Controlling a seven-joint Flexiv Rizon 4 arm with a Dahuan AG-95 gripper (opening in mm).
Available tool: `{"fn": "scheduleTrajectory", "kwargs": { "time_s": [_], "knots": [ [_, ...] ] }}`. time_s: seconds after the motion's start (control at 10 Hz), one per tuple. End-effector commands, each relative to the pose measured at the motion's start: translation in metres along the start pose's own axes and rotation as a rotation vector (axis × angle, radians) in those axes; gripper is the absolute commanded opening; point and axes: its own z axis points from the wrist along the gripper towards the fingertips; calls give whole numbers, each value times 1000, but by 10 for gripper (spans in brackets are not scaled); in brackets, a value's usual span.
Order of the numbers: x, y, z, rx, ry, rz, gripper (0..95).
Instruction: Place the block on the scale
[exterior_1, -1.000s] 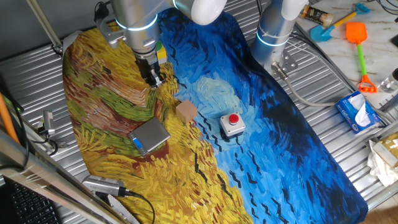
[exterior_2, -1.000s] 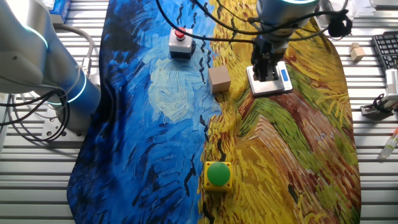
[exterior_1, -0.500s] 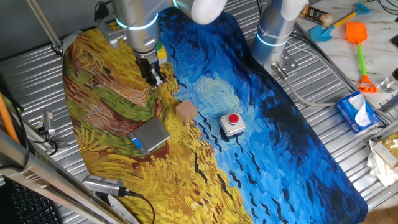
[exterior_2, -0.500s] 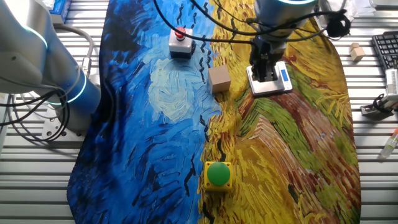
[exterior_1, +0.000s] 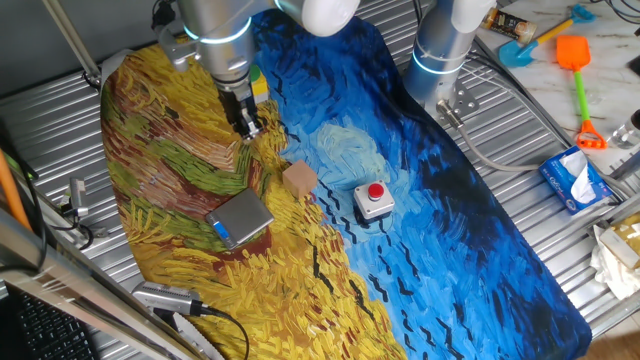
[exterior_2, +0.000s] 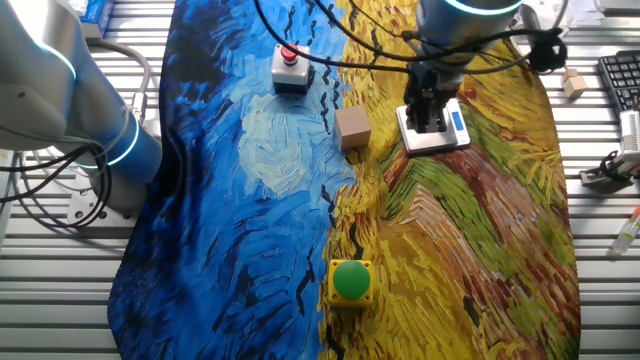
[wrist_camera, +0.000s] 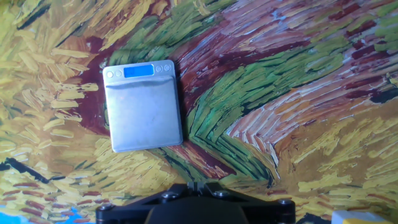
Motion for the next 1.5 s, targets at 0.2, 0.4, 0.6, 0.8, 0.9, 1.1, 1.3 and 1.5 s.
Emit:
{"fn": "scheduleTrajectory", "kwargs": {
  "time_s": [0.2,0.4,0.6,0.8,0.9,1.1,1.3,1.5],
  "knots": [
    [8,4,1,-55,15,11,0],
    [15,5,5,-68,22,8,0],
    [24,3,12,-84,21,-24,380],
    [31,0,16,-84,14,-38,570],
    [33,0,14,-89,15,-19,570],
    [33,0,12,-99,17,9,760],
    [33,0,12,-96,19,10,760],
    [33,0,12,-90,19,22,570]
  ]
}}
